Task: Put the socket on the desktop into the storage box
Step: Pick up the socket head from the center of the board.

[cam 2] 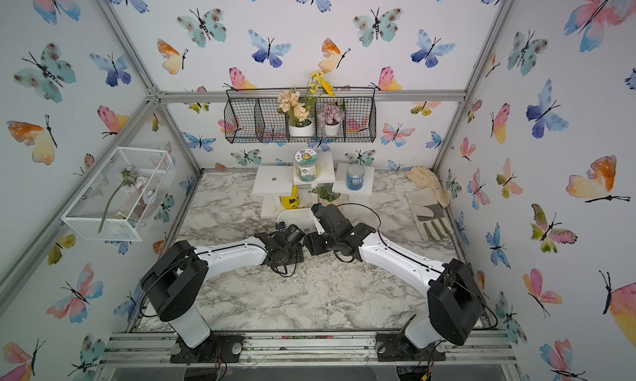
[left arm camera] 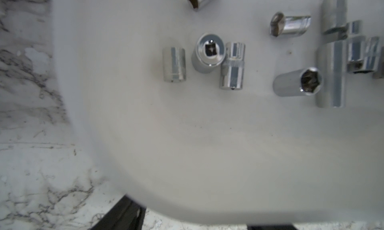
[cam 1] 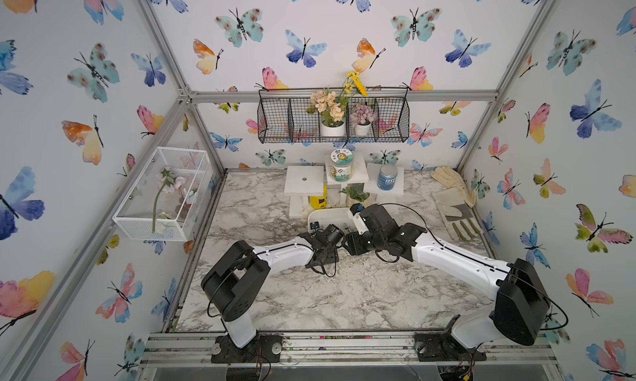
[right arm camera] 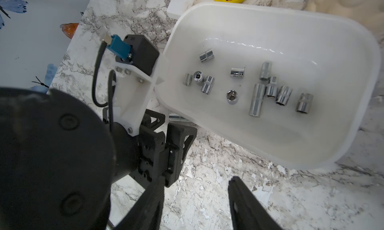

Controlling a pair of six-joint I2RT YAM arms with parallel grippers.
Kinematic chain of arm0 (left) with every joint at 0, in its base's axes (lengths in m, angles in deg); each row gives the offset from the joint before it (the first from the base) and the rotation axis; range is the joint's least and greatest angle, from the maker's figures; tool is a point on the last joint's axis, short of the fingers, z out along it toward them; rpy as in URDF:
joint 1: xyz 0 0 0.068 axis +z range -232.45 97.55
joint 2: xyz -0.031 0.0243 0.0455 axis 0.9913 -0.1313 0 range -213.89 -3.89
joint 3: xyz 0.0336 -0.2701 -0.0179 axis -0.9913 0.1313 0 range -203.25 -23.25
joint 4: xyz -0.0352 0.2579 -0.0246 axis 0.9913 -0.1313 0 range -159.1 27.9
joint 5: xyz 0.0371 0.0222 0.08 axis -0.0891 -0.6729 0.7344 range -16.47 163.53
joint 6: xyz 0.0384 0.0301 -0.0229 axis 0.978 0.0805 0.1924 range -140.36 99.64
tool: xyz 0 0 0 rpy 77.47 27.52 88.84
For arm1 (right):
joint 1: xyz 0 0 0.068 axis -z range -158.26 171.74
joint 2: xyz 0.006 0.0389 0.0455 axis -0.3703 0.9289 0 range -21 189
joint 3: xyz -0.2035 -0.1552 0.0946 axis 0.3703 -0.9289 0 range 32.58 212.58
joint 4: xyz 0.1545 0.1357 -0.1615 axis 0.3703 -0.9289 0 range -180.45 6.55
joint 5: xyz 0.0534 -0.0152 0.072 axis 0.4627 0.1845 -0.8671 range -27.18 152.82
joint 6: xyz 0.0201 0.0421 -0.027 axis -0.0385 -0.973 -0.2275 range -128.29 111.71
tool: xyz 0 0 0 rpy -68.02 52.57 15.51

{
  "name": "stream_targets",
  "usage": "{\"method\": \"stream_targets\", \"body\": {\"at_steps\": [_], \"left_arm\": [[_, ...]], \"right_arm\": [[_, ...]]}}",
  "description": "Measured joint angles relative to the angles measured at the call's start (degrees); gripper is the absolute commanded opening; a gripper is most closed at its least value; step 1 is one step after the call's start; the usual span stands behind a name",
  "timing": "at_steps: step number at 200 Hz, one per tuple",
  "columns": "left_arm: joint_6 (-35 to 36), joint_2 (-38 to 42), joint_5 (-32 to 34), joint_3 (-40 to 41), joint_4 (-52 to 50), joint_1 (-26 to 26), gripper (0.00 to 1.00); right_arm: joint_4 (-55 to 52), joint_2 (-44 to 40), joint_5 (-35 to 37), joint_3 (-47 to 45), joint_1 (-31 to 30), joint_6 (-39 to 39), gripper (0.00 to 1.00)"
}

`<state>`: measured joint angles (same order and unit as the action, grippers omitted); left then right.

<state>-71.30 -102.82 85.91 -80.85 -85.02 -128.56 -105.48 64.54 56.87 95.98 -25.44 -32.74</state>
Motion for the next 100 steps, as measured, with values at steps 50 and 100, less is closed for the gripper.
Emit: {"method": "stream_targets", "body": {"at_steps": [50,100], "left_arm": [[-0.7,-1.8,1.6,-0.1,0.6,-0.1,0.77],[-0.8,-2.6,2.7,-0.6,1.7,-0.2,0.75]], "right_arm": [[-0.2,-1.1,1.0,-0.2,0.0,-0.1,0.55],[-0.2,-2.1,1.7,-0.6,0.0,-0.4,0.55]]}}
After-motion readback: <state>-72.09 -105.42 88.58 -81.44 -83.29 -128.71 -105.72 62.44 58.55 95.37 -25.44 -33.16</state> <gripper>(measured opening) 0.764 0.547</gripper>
